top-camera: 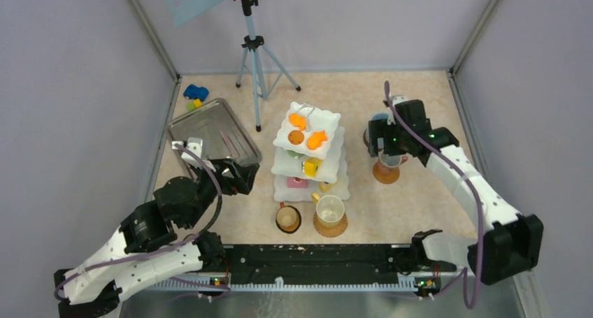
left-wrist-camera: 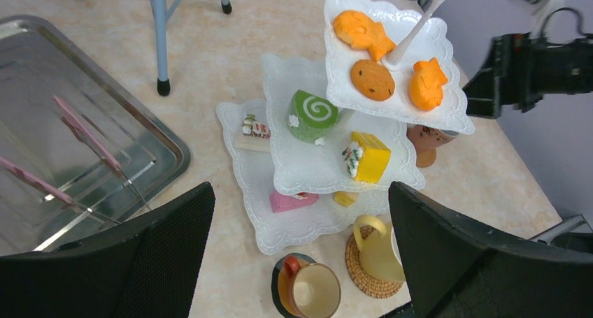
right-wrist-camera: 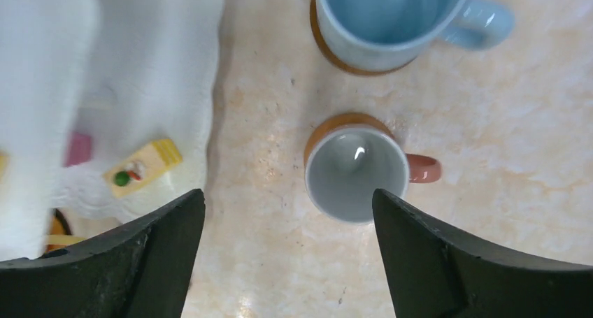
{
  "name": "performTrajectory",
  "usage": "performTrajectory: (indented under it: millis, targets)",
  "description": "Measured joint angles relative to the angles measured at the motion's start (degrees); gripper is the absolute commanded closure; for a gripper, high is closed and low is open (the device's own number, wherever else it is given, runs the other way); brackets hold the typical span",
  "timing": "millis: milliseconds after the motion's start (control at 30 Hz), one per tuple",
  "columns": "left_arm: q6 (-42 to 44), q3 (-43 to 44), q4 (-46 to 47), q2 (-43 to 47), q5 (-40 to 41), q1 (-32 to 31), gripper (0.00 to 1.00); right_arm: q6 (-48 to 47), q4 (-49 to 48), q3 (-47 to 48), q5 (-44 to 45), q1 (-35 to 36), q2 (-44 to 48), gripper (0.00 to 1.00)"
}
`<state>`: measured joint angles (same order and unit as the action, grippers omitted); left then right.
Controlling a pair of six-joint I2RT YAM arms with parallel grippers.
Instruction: Serve the afternoon tea
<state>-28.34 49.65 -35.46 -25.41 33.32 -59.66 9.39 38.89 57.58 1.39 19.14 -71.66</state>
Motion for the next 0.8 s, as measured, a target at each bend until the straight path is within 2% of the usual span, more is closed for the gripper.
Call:
performTrajectory:
  millis: [267,567,800]
  targets:
    - [7.69,9.84,1.25,-3.56,3.8,0.0,0.01,0.68,5.79,16.52,1.46,0.0,19.63,0.1]
    - [22.84,21.14,11.3,-4.87,3.54,0.0,0.01,-0.37,6.21,30.14,4.31,0.0,38.05,0.09]
    - [29.97,29.99,15.06,-7.58,0.76,0.0,0.01,-1.77,1.97,32.13,4.37,0.0,45.33,0.09]
